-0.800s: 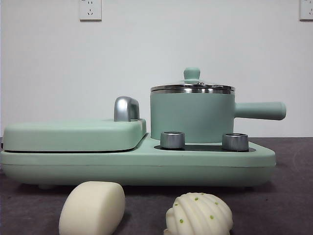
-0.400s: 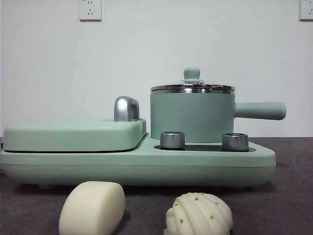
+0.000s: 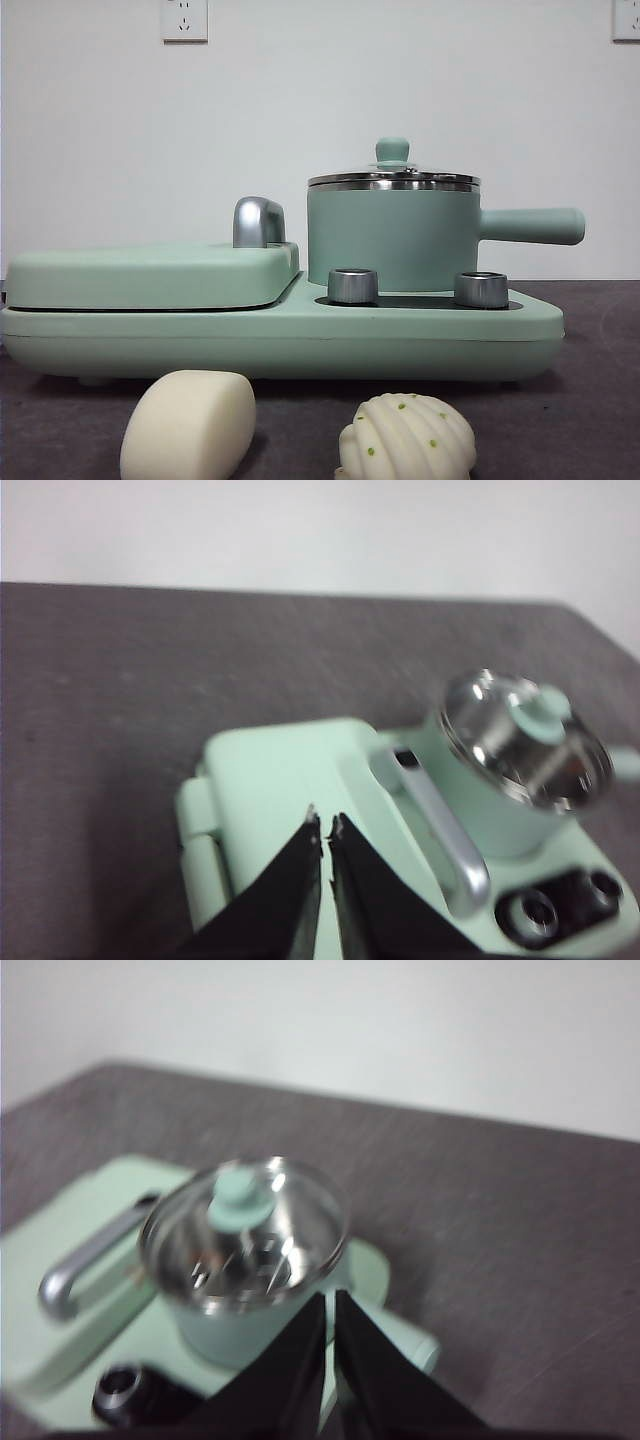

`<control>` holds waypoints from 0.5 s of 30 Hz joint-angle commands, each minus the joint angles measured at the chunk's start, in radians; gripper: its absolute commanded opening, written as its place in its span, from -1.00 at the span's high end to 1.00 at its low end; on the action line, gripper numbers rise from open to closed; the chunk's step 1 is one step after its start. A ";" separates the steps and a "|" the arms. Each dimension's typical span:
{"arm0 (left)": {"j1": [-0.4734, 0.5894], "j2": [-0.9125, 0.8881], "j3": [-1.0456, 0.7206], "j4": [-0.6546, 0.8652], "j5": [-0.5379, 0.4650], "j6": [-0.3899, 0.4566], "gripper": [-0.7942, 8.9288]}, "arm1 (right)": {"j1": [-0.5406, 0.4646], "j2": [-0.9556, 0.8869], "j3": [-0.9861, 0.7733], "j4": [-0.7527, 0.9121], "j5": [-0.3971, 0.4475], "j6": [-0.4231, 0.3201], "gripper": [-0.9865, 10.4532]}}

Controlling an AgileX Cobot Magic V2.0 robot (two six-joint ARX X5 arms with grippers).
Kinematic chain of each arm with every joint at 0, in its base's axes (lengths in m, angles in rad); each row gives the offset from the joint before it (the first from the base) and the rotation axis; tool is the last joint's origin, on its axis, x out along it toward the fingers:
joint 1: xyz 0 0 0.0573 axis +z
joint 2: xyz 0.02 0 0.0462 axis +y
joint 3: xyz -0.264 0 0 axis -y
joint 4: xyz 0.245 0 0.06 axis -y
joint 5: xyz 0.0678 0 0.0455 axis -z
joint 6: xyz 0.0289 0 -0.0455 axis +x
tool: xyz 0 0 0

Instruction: Put the buns in a small steamer

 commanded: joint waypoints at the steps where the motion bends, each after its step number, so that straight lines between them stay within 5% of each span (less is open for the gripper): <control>1: -0.021 0.029 0.027 -0.014 0.021 0.121 0.80 | 0.054 0.027 0.019 -0.024 0.001 -0.128 0.81; 7: -0.070 0.057 0.031 -0.045 0.024 0.248 0.75 | 0.176 0.062 0.019 -0.078 0.068 -0.322 0.80; 11: -0.078 0.057 0.031 -0.045 0.024 0.267 0.31 | 0.198 0.066 0.019 -0.082 0.068 -0.330 0.44; 15: -0.079 0.057 0.031 -0.045 0.024 0.266 0.28 | 0.198 0.066 0.019 -0.082 0.068 -0.328 0.34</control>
